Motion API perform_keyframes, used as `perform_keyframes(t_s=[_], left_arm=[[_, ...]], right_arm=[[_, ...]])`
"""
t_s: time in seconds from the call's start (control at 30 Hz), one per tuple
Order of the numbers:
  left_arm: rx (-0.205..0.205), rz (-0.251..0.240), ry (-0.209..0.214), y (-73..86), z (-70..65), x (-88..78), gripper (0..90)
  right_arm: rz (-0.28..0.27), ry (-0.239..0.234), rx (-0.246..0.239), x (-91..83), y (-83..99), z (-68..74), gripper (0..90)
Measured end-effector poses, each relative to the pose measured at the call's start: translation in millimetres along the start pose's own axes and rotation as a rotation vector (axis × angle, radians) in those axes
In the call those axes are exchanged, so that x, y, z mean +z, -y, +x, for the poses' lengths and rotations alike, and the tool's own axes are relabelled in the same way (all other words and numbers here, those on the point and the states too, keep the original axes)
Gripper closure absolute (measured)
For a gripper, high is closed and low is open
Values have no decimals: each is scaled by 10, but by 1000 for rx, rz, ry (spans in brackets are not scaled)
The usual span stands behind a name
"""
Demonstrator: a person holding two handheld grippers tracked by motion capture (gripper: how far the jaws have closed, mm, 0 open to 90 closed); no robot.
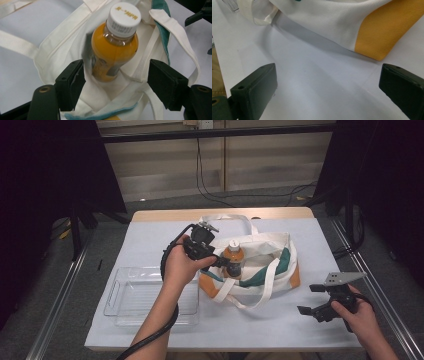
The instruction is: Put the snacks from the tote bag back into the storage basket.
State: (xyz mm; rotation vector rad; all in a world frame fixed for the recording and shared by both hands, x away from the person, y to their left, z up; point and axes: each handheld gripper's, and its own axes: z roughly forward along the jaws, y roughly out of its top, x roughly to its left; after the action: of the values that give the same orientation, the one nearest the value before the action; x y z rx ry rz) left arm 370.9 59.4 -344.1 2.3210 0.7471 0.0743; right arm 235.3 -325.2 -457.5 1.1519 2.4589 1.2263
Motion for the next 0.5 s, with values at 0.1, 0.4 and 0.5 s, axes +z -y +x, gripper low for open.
perform_keyframes(t_s=[0.1,0.4,0.5], left_arm=[[-7,-19,7,-28,0,17,288],[-21,-15,13,-153,16,98,340],[-32,-31,20,-184,31,110,356]], right_arm=[[0,0,1,-3,-2,0,14],[-2,1,-1,-4,-3,1,14],[-2,1,0,-7,-3,1,14]])
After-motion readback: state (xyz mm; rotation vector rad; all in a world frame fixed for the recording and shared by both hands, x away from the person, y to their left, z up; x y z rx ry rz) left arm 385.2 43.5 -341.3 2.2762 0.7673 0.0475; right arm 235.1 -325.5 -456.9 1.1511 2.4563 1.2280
